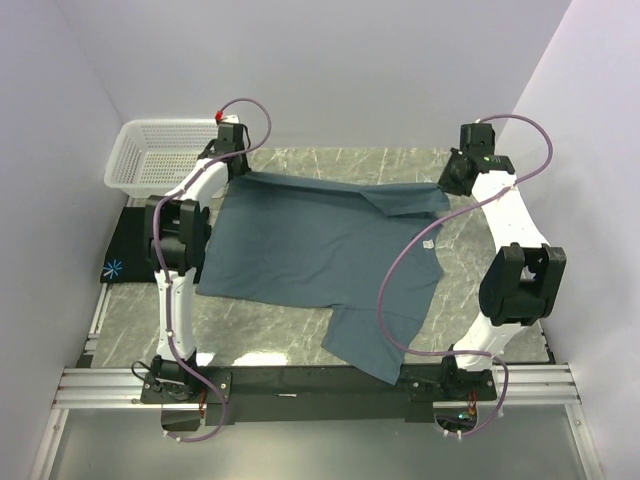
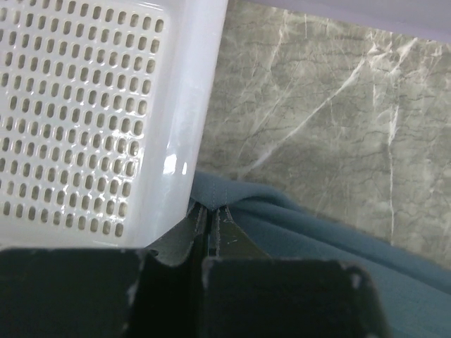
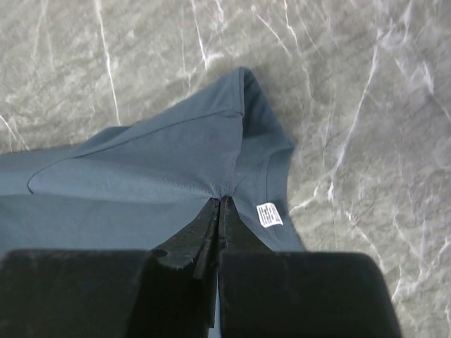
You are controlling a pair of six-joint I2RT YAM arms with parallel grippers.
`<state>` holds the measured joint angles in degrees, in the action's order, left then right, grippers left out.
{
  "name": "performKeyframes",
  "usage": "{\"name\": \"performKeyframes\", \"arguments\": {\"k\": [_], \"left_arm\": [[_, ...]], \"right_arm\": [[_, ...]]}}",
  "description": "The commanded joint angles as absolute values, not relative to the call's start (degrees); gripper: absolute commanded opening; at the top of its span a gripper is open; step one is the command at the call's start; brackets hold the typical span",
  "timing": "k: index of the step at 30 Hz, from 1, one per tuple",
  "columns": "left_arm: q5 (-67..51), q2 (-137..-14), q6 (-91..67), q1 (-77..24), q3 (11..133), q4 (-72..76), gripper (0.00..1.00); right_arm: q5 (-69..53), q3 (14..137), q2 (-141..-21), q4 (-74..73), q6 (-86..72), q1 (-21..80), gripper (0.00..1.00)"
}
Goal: Fold and stack the t-shirts
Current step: Fold the tshirt
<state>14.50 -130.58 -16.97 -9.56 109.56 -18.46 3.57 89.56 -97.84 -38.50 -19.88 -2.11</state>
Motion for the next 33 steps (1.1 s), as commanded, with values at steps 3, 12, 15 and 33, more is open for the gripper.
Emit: {"name": "performKeyframes", "arguments": {"k": [3,12,15,33], "left_arm": [[15.8,-124.5,-19.6,-8.7,108.4,-19.2,0.01],[16.0,-123.1,-23.3,-8.6,108.1,-23.9,0.01],[16.9,-122.4,-24.6,-8.5,107.4,-25.6,0.01],[14.9,-117.7,-30.5,-8.4,103.1,-29.3,0.01]], "right_arm": [[5.0,86.5,-93.3,-41.0,-22.8,-2.9,0.00],[1.8,81.7,-91.0,-42.5,-24.7,-3.0,0.00],[1.8,80.3,-89.9,-43.0,-25.0,-3.1,0.00],[-1.4,74.1,-84.5,-43.2,-25.1,-4.1,0.00]]}}
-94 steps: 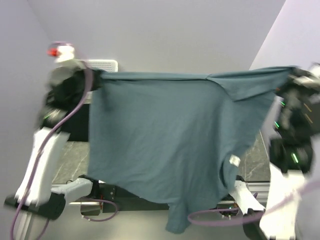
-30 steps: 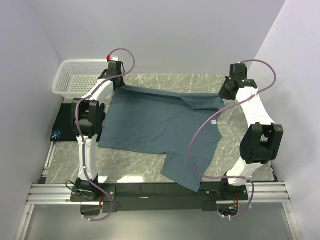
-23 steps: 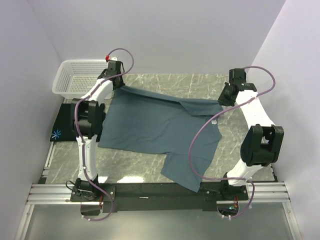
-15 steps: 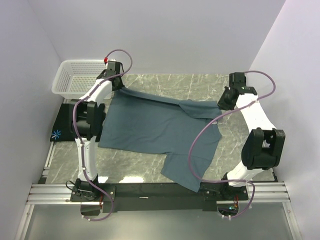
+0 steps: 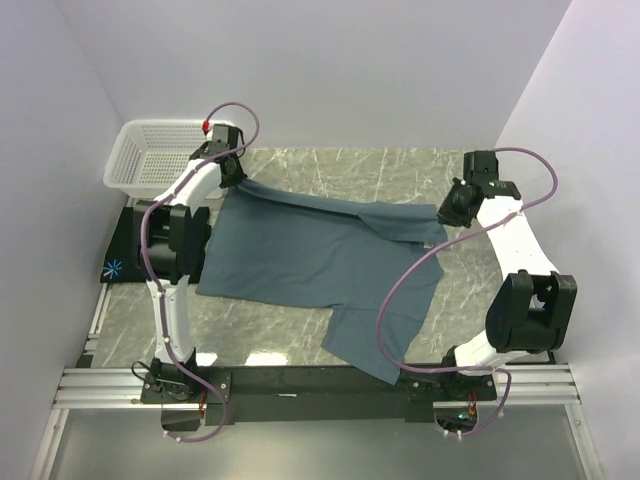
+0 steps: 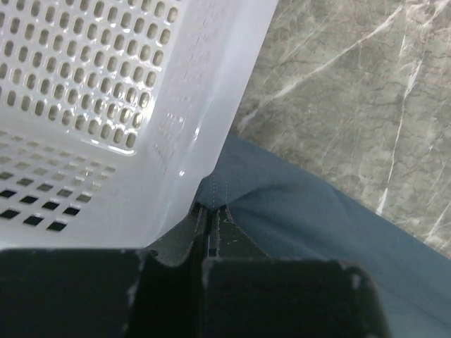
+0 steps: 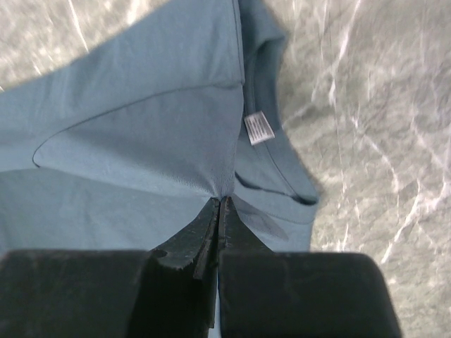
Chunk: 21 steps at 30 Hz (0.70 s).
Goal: Fold and stack the t-shirts
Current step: Fold the tshirt
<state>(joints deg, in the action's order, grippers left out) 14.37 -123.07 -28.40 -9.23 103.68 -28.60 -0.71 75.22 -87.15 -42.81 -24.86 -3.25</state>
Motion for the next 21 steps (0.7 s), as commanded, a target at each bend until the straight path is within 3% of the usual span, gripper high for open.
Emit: {"name": "performKeyframes", "arguments": {"k": [1,21], "left_arm": [[14.9,-117.5,-30.8,-8.4,102.7,-29.2,0.01],[17.2,-120.0,-30.7,-8.3,101.2,-33.4,0.02]], "right_arm": [[-1.7,73.6,-84.5,-43.1,-25.1,-4.1,0.00],[-4.9,67.8,-82.2,-43.4,-25.8,-5.0,0.00]]}}
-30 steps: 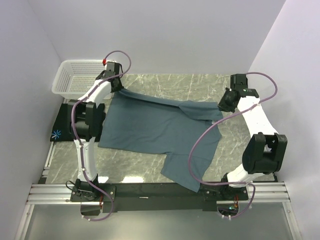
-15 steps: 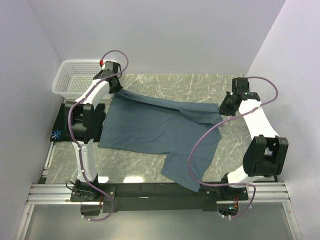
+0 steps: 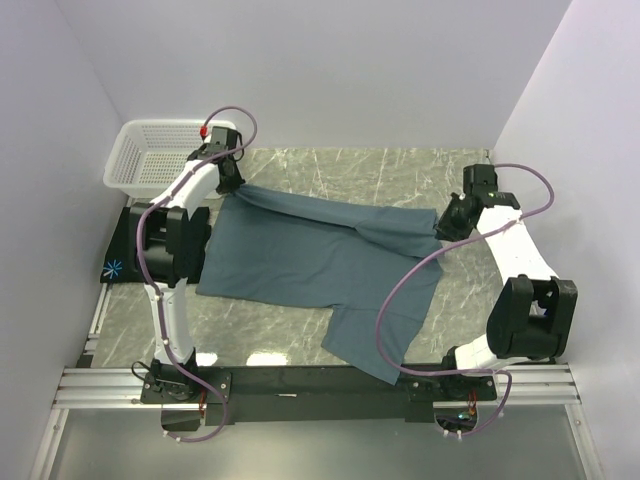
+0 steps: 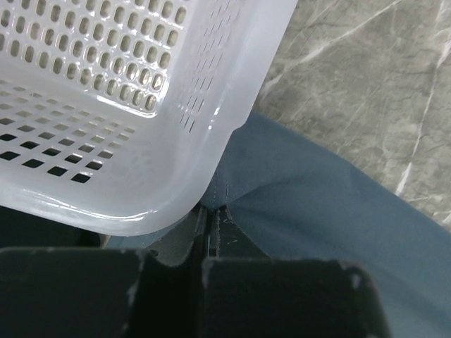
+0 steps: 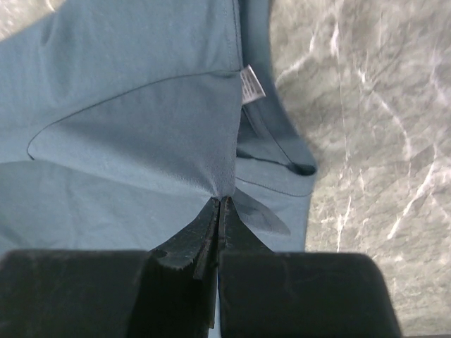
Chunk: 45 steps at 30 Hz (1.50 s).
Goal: Fold and stack the t-shirts
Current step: Fold the tshirt
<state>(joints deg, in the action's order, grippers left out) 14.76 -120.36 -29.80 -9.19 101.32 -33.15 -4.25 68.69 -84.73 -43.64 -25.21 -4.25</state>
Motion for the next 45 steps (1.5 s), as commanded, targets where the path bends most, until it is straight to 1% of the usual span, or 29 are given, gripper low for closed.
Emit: {"name": "performKeyframes", "arguments": {"k": [1,12,13,16,17,19,20,21,22,23,24,25,26,27,28,30,31,36,39,45], "left_arm": [[17.6,-120.3,-30.8,-8.3,101.1,-33.3,0.02],[18.0,-124.6,-31.6,-8.3,100.2,-33.2,0.06],[18.2,-124.7,-31.6,-8.3,99.9,-33.0,0.08],[19.1,-124.6,-31.8,-8.3,99.8,-33.0,0.13],[19.3,-124.6,-31.9,-8.3,99.7,-33.1,0.18],[19.3,-124.5,-32.0,-8.3,100.0,-33.4,0.25],[19.0,-124.4,-32.1,-8.3,100.0,-33.7,0.36],[17.9,-123.9,-32.2,-8.3,99.8,-33.6,0.39],[17.5,-123.6,-32.4,-8.3,99.3,-33.5,0.48],[17.0,-123.2,-32.5,-8.3,98.9,-33.1,0.53],[16.6,-122.6,-32.7,-8.4,98.4,-32.8,0.58],[15.9,-122.3,-32.9,-8.4,97.7,-32.7,0.66],[15.6,-122.0,-33.0,-8.4,97.5,-32.6,0.70],[15.2,-121.5,-33.1,-8.4,97.3,-32.6,0.75],[14.4,-121.3,-33.4,-8.4,96.9,-32.8,0.84],[13.5,-120.5,-33.7,-8.5,96.6,-33.0,0.92],[12.8,-120.1,-34.0,-8.7,96.0,-33.0,0.99],[11.0,-117.1,-35.0,-9.3,93.8,-32.5,1.00],[9.7,-115.9,-35.9,-9.5,92.0,-32.3,0.99],[6.2,-110.4,-37.6,-10.2,84.3,-29.4,0.99]], "right_arm": [[-4.9,67.0,-82.2,-43.3,-25.8,-5.1,0.00],[-5.4,61.6,-83.0,-40.3,-28.8,-5.4,0.00],[-6.1,60.9,-83.3,-40.1,-29.1,-5.5,0.00],[-6.9,59.4,-83.3,-39.4,-29.5,-5.4,0.06],[-6.9,59.2,-83.1,-39.3,-29.6,-5.4,0.12],[-6.9,58.8,-82.2,-39.2,-29.7,-5.5,0.19],[-6.8,58.6,-81.7,-39.1,-29.8,-5.5,0.29],[-6.6,58.8,-81.0,-38.9,-29.9,-5.5,0.35],[-6.3,59.1,-80.0,-38.9,-30.1,-5.6,0.43],[-6.2,59.3,-79.6,-39.0,-30.2,-5.6,0.46],[-4.9,59.5,-79.2,-39.1,-30.4,-5.8,0.50],[-4.3,59.8,-78.5,-39.0,-30.9,-6.0,0.53],[-3.8,59.9,-78.1,-38.8,-31.3,-6.2,0.55],[-3.5,59.4,-77.8,-37.5,-31.8,-7.0,0.56],[-3.4,59.1,-77.1,-36.6,-32.3,-7.4,0.56],[-4.7,58.1,-77.0,-33.2,-34.4,-8.4,0.57],[-4.7,57.8,-77.5,-31.8,-35.5,-8.5,0.58],[-4.8,57.2,-82.9,-21.9,-36.9,-9.4,0.61],[-8.9,59.3,-91.8,-18.1,-36.0,-9.9,0.61],[-10.2,63.3,-99.7,-15.3,-32.3,-10.5,0.62]]}}
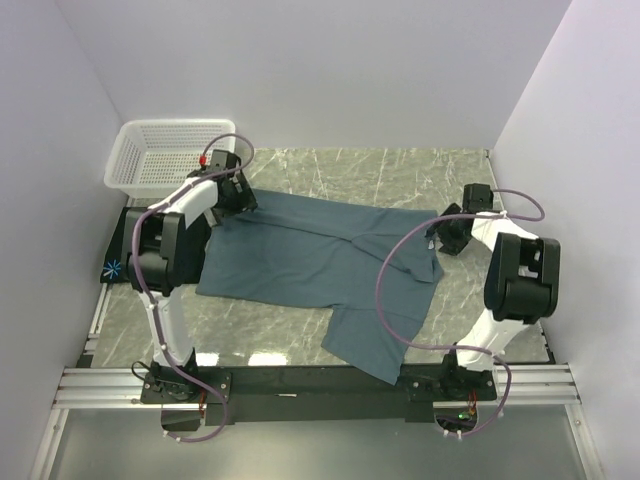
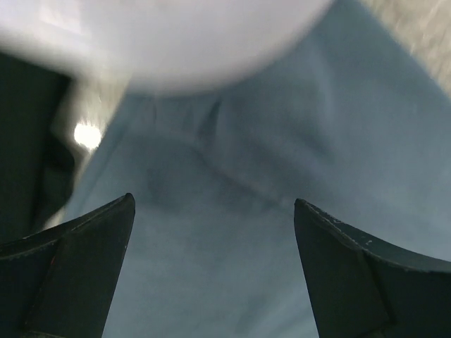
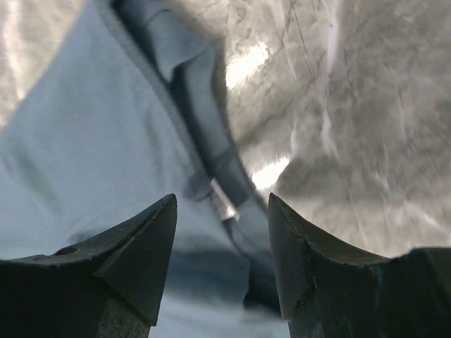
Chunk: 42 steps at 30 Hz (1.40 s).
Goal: Fold and stack the t-shirts
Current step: Fold the tshirt
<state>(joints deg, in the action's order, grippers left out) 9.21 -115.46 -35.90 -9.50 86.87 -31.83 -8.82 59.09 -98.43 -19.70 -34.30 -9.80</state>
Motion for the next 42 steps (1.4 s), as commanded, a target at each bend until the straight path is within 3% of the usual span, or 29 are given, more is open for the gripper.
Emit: {"name": "performKeyframes", "arguments": {"k": [1,8,11,12,13,16,27,32,33,36,42], "left_arm": [[5.6,-109.7,-37.8,-10.4,82.4,-28.9,0.99],[3.2,-104.9,-38.5,-13.0,76.6,-28.7,0.99],[2.4,-102.5,-38.4,-13.6,73.3,-29.2,0.99],[2.4,-101.9,-38.4,-13.6,71.5,-29.2,0.99],[2.2,-101.0,-38.4,-13.6,70.4,-28.9,0.99],[1.9,-97.4,-38.1,-13.6,67.3,-28.5,1.00],[1.8,-94.0,-37.3,-13.6,63.6,-28.0,0.96],[1.4,-95.1,-37.3,-14.1,63.8,-28.7,0.85],[1.6,-94.9,-37.2,-14.1,63.8,-28.5,0.84],[3.2,-95.4,-37.1,-14.0,66.4,-28.5,0.78],[5.6,-101.8,-37.6,-14.0,75.5,-25.0,0.69]], "right_arm": [[-10.4,63.7,-100.6,-15.2,-31.9,-10.6,0.62],[-13.4,68.0,-107.0,-16.6,-30.7,-10.8,0.58],[-13.0,69.9,-108.9,-18.3,-29.2,-11.0,0.48],[-12.3,71.4,-110.0,-20.1,-28.7,-11.4,0.44],[-10.7,72.1,-110.4,-20.9,-27.7,-11.8,0.28],[-9.0,74.8,-112.0,-22.9,-25.3,-13.7,0.00],[1.7,88.3,-120.3,-26.9,-19.3,-16.3,0.00],[2.6,89.5,-117.4,-26.7,-19.7,-16.3,0.20],[2.8,89.2,-116.4,-26.6,-19.9,-16.3,0.30],[2.6,88.2,-112.0,-26.6,-20.7,-15.8,0.48],[-3.4,79.7,-100.4,-22.3,-23.0,-12.3,0.54]]}}
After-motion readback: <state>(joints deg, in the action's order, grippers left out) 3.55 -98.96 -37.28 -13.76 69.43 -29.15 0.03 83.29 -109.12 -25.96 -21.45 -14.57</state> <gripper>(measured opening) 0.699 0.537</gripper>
